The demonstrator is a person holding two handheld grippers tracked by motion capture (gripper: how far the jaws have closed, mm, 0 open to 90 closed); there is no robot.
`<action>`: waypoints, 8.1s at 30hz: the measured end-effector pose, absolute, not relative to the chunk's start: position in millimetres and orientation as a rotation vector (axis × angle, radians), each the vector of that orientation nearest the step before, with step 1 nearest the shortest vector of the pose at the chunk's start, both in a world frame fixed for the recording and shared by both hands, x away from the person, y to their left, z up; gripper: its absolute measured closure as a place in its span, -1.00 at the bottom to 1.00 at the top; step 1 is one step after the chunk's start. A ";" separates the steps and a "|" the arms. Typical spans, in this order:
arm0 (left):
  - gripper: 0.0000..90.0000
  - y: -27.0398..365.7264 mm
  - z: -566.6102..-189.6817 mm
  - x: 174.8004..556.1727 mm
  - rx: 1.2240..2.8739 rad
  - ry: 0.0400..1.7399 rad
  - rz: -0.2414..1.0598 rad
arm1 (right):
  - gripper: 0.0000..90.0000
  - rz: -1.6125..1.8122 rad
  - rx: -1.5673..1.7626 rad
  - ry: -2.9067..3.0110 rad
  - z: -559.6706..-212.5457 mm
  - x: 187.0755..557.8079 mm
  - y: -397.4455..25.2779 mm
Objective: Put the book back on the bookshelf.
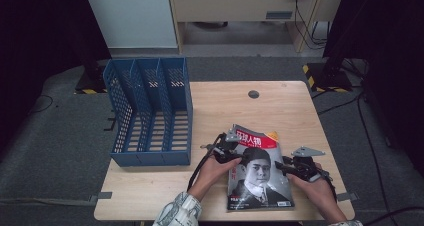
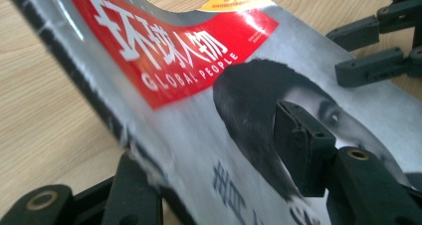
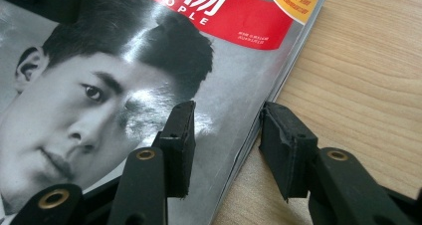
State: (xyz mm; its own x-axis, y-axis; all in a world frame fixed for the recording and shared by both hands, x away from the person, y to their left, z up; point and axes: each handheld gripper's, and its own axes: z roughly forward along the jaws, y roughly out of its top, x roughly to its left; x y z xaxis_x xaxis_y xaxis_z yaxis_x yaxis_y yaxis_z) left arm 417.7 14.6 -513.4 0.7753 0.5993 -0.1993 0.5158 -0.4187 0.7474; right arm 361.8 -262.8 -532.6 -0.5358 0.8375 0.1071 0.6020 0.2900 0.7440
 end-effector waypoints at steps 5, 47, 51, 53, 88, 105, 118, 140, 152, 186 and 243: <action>0.11 11.2 -509.6 422.5 2.095 0.829 0.110 | 0.27 1.106 1.294 2.267 -533.3 362.1 -263.0; 0.38 7.8 -515.3 435.8 2.102 0.879 0.046 | 0.28 1.121 1.170 2.274 -535.7 365.0 -258.4; 0.52 8.6 -513.1 433.8 2.087 0.878 0.049 | 0.27 1.116 1.169 2.277 -535.2 364.4 -257.9; 0.60 7.4 -509.5 431.3 2.085 0.872 0.065 | 0.24 1.113 1.173 2.278 -535.0 364.6 -257.6; 0.88 0.8 -457.3 424.8 2.044 0.773 0.155 | -0.29 1.158 1.201 2.208 -521.1 363.2 -263.9; 0.91 -1.5 -403.7 436.1 2.009 0.639 0.161 | -0.69 1.230 1.164 2.165 -510.2 366.1 -258.3; 0.91 -4.8 -382.7 436.1 2.012 0.568 0.157 | -0.70 1.251 1.112 2.186 -504.2 365.2 -250.7; 0.92 6.1 -343.3 435.8 1.945 0.543 0.211 | -0.62 1.223 1.049 2.274 -507.6 373.0 -237.9; 0.93 3.0 -331.1 435.9 1.944 0.501 0.207 | -0.62 1.176 1.014 2.302 -506.0 385.3 -236.2; 0.93 15.2 -340.1 437.0 1.936 0.445 0.126 | -0.08 1.202 0.866 2.379 -486.0 405.0 -220.2; 0.91 41.3 -343.7 438.3 1.908 0.418 0.132 | 0.88 1.074 0.711 2.437 -460.1 396.0 -224.6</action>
